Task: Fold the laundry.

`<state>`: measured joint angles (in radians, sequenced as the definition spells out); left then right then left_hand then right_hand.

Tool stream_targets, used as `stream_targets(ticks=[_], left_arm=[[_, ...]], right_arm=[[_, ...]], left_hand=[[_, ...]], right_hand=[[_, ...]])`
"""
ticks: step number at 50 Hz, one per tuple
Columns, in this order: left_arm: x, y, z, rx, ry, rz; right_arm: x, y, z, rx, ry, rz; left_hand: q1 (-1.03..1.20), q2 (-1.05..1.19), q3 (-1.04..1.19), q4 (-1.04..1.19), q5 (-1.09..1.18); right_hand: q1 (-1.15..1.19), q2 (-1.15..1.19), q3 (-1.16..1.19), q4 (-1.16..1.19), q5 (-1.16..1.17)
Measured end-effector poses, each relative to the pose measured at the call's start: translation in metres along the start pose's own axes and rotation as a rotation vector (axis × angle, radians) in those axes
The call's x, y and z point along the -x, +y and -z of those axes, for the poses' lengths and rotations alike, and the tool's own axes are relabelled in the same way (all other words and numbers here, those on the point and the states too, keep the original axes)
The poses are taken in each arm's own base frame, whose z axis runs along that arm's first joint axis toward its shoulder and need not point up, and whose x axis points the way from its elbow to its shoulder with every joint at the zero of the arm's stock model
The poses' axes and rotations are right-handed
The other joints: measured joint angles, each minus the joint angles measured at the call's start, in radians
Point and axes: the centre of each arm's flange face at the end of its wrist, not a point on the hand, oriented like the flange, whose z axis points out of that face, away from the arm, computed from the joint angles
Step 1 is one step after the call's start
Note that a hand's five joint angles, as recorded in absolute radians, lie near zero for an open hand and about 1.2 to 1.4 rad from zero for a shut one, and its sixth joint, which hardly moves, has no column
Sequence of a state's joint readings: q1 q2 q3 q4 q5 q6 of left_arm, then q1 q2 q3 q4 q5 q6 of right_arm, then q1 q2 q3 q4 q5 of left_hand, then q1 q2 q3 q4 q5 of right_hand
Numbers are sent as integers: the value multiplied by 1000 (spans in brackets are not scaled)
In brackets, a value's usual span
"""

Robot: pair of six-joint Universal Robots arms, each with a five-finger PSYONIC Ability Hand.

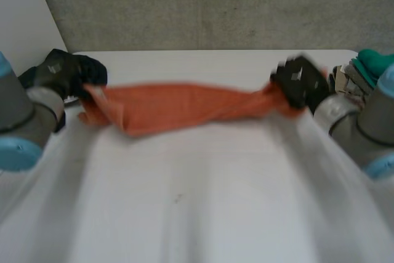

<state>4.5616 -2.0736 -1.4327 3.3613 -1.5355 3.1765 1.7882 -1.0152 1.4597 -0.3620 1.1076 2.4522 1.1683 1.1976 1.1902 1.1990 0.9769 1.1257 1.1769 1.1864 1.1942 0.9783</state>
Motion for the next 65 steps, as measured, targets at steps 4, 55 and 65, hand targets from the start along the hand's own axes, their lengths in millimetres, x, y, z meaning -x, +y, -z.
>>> stream_targets(ticks=[4,55,65], left_arm=[[-4,48,5,122,41,-63],[10,72,74,-111,521,-821],[14,76,78,-123,566,-873]], right_arm=[[32,19,19,69,-120,41],[-28,31,6,614,-19,-594],[-5,43,1,647,-88,-609]], left_hand=[[0,0,0,0,0],[-747,-788,-780,-801,-754],[-739,-760,-751,-757,-705]], right_hand=[[0,0,0,0,0],[-819,-907,-916,-915,-908],[-126,-158,-183,-211,-165]])
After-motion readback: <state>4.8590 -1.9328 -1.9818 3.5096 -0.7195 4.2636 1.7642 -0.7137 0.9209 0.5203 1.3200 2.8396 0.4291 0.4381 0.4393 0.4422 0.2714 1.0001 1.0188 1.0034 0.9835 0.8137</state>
